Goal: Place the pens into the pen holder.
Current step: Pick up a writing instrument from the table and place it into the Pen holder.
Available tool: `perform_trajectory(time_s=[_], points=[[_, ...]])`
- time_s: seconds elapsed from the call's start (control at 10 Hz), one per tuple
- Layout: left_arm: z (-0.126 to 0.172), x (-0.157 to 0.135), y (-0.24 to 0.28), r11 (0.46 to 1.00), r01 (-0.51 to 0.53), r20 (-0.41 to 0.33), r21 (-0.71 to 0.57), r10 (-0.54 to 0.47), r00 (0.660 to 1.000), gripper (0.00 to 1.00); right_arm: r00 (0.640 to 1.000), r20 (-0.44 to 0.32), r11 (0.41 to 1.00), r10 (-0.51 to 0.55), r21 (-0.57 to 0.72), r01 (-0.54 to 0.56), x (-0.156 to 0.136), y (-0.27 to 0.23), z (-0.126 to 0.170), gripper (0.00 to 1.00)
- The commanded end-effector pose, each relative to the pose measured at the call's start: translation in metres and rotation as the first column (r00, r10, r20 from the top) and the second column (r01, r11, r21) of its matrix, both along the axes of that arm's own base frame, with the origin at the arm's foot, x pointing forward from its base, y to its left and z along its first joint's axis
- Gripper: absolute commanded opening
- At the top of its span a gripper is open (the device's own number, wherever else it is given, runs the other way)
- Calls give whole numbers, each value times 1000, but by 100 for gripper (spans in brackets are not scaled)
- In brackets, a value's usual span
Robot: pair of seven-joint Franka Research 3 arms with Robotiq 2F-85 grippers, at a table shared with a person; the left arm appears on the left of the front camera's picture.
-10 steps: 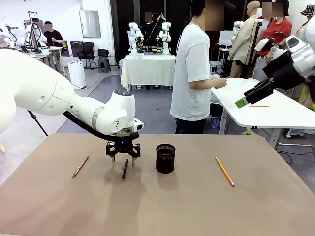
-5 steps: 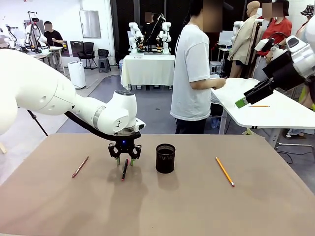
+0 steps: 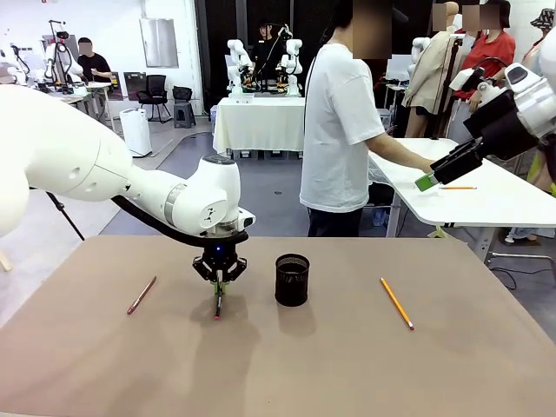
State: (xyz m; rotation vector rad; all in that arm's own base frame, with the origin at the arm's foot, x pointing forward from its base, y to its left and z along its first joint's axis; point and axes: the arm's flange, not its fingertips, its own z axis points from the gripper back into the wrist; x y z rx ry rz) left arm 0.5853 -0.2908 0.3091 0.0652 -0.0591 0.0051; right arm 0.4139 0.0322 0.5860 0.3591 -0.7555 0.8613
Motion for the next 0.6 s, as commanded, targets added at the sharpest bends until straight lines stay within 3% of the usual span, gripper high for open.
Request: perform_trajectory(time_s=[0.0, 0.3, 0.5], points=[[4, -6, 2, 999, -19, -17, -31, 18, 1000, 0, 1000, -8, 1000, -3, 23, 3, 0, 2, 1, 100], [43, -10, 9, 980, -41, 19, -192, 46, 999, 0, 1000, -8, 1000, -3, 23, 3, 0, 2, 1, 100], [81, -21, 12, 944, 12, 78, -329, 15, 997, 0, 1000, -8, 1000, -3, 23, 3, 0, 2, 1, 100]])
